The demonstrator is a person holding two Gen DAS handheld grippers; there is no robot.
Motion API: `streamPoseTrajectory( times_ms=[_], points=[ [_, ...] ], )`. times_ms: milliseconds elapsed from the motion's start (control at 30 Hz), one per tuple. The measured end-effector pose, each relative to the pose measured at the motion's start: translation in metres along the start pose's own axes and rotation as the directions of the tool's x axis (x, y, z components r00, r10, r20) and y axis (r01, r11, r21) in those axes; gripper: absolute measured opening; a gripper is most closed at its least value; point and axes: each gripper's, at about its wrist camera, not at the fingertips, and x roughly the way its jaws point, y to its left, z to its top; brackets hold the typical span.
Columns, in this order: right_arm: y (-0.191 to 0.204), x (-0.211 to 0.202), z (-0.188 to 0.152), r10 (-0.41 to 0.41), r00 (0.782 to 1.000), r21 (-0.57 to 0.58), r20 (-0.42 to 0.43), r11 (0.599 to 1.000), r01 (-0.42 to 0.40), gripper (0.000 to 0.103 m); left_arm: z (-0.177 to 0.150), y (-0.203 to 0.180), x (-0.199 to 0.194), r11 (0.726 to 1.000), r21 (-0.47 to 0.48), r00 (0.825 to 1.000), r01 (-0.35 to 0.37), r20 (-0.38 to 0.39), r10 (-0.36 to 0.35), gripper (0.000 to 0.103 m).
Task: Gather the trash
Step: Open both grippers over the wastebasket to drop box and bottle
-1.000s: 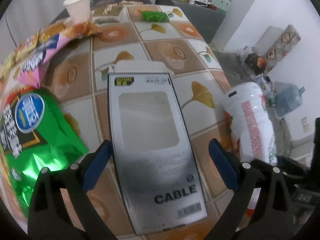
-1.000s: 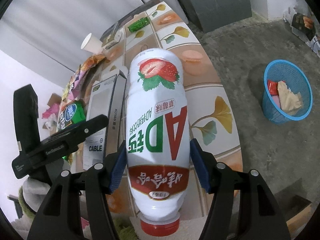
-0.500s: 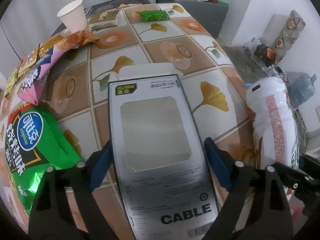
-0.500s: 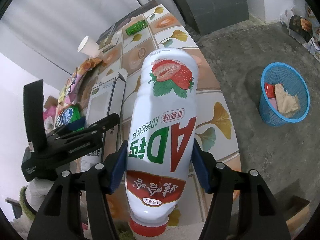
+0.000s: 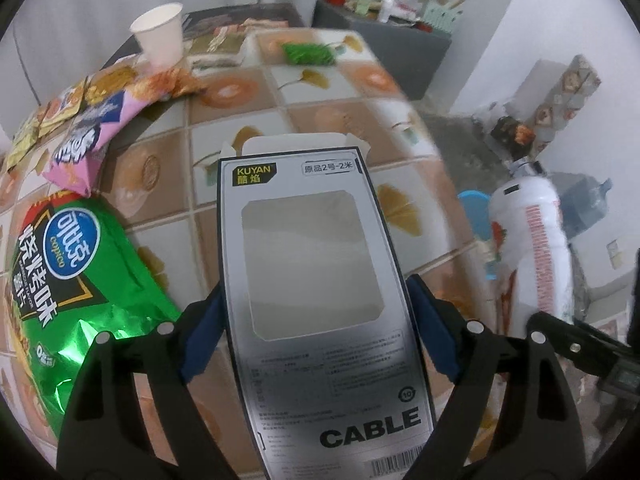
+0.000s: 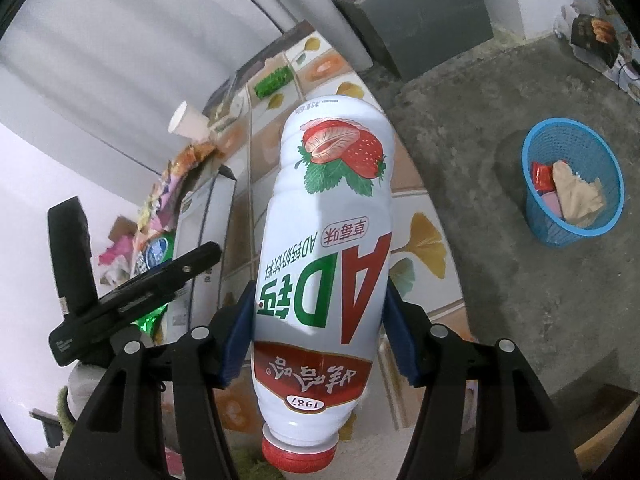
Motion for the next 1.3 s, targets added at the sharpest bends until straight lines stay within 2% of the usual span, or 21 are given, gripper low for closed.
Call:
streamPoseTrajectory(
  times_ms=[133,267,400,533,700,833,900,1000,1067,1133,1200,1300],
  points=[
    [-0.021,-0.023,0.004,0.005,0.998,0.05,0.055,0.999,-0.008,0.058,0.01,-0.024,-0.012,0.997,0.027,0.997,0.073,0.009,-0.073,0.081],
    [-0.065,-0.06,0.006,-0.022,0.99,0.156,0.142,0.988,0.0,0.058,0.026,-0.062,-0.012,0.985,0.086,0.989,0.149,-0.003,-0.15,0.081],
    [-0.122,-0.097,0.003,-0.093,0.972,0.287,0.215,0.957,0.028,0.058,0.048,-0.118,0.007,0.954,0.145,0.964,0.262,-0.075,-0.253,0.081],
    [-0.174,-0.113,0.0,-0.13,0.963,0.394,0.236,0.919,0.028,0.058,0.065,-0.172,0.046,0.933,0.205,0.951,0.296,-0.152,-0.269,0.081],
    [-0.237,-0.097,0.016,-0.095,0.974,0.506,0.203,0.862,-0.022,0.058,0.079,-0.247,0.112,0.902,0.255,0.919,0.348,-0.282,-0.275,0.081],
    [-0.286,-0.064,0.055,-0.032,0.981,0.57,0.192,0.818,-0.085,0.059,0.091,-0.304,0.153,0.89,0.28,0.906,0.361,-0.329,-0.264,0.082],
    [-0.31,-0.046,0.074,-0.033,0.984,0.589,0.175,0.804,-0.078,0.062,0.1,-0.331,0.18,0.891,0.272,0.903,0.364,-0.337,-0.266,0.091],
    [-0.35,-0.018,0.09,-0.106,0.988,0.649,0.11,0.76,0.009,0.066,0.106,-0.358,0.215,0.892,0.275,0.892,0.36,-0.381,-0.243,0.091],
    [-0.367,-0.008,0.086,-0.144,0.986,0.682,0.085,0.73,0.048,0.066,0.106,-0.366,0.234,0.895,0.248,0.883,0.371,-0.393,-0.257,0.091],
    [-0.37,-0.009,0.072,-0.15,0.984,0.697,0.101,0.716,0.037,0.066,0.102,-0.367,0.242,0.899,0.225,0.879,0.376,-0.393,-0.27,0.091],
    [-0.363,-0.016,0.057,-0.161,0.981,0.689,0.112,0.724,0.04,0.066,0.096,-0.359,0.243,0.897,0.2,0.867,0.395,-0.405,-0.292,0.091],
    [-0.353,-0.025,0.036,-0.193,0.975,0.677,0.114,0.733,0.066,0.066,0.089,-0.347,0.233,0.894,0.212,0.872,0.396,-0.393,-0.293,0.091]
  ],
)
